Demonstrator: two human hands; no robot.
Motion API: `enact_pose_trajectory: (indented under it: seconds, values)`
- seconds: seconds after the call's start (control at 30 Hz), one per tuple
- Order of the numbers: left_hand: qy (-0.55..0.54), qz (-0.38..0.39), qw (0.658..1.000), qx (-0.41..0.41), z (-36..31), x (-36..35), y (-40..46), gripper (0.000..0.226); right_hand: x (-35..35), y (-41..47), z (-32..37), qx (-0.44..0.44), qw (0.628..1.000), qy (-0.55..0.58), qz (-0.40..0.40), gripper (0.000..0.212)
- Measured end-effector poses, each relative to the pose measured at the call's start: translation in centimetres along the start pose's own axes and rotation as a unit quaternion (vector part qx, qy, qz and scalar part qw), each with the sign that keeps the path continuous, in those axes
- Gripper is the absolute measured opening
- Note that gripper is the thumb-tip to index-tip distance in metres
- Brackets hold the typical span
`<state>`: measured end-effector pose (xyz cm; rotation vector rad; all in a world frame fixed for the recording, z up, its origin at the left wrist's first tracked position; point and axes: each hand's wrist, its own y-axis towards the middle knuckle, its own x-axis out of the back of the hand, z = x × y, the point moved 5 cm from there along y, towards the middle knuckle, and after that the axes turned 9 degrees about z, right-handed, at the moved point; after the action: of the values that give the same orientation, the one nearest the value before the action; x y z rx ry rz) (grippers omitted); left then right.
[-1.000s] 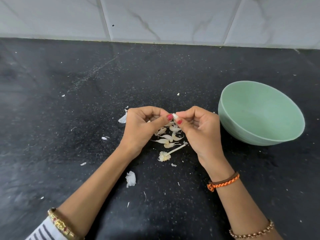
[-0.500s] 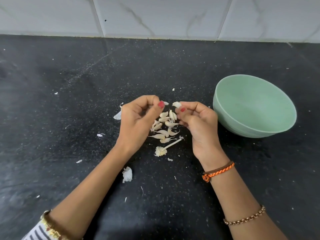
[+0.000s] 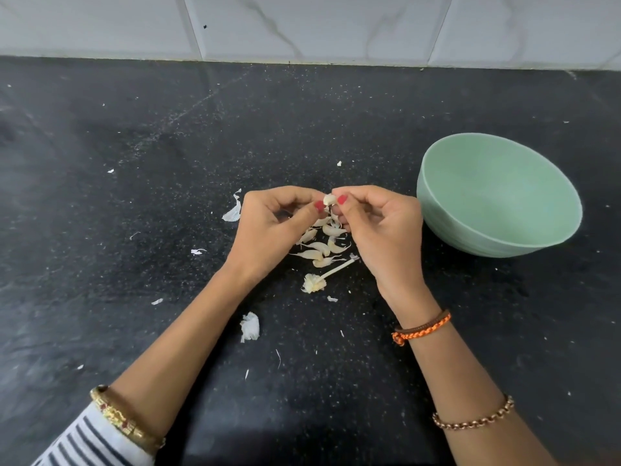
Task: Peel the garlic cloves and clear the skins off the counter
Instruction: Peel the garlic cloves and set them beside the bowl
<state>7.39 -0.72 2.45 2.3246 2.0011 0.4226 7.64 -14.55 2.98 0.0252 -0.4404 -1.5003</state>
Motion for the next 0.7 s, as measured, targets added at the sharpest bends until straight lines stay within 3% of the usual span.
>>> enact_pose_trajectory:
  seconds: [0.33, 0.7]
  values:
    - [0.127, 0.001, 0.991, -0.035, 0.14, 0.05, 0.04, 0.012, -0.22, -0.12, 0.16, 0.036, 0.993, -0.114, -0.002, 0.009]
    - [0.159, 0.036, 0.983, -0.082, 0.32, -0.17, 0.23, 0.025, 0.18, 0.03, 0.15, 0.038, 0.99, -0.136, -0.012, 0.01]
